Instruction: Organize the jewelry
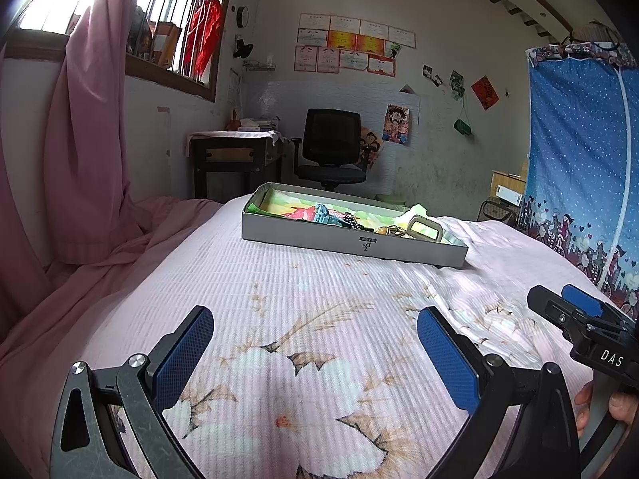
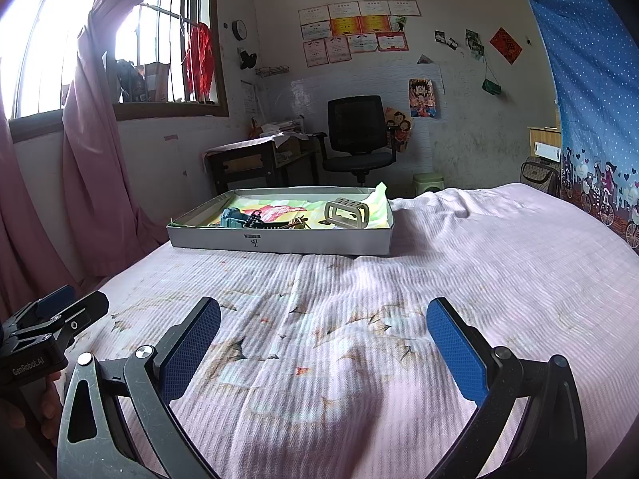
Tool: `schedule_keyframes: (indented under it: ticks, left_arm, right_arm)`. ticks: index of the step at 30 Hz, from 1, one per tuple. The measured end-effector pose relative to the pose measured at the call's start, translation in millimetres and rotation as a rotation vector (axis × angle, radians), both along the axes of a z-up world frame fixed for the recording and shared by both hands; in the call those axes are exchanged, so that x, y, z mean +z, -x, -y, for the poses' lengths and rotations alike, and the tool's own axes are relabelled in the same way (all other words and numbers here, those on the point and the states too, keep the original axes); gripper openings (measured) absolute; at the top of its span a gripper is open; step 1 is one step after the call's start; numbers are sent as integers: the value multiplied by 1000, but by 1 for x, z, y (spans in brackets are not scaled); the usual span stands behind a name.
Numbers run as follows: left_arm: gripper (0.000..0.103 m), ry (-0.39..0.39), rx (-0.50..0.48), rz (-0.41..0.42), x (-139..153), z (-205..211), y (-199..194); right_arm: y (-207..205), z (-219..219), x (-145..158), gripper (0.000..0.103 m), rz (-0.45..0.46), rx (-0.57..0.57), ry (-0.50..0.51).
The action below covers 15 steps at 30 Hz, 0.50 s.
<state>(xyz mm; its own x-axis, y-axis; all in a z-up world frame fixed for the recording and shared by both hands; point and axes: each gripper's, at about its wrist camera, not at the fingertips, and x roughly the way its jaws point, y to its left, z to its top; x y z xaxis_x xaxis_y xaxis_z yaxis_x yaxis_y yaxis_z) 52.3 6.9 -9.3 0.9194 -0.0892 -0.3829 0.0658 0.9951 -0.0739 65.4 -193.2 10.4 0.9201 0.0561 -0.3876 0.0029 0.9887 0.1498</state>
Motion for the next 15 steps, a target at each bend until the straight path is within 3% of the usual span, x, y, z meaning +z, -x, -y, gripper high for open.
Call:
schedule_keyframes:
  ticks: [15]
  left_arm:
    - [103,-5,-4,5,1,3,0]
  right_arm:
    - [0,0,0,102,1,0,0]
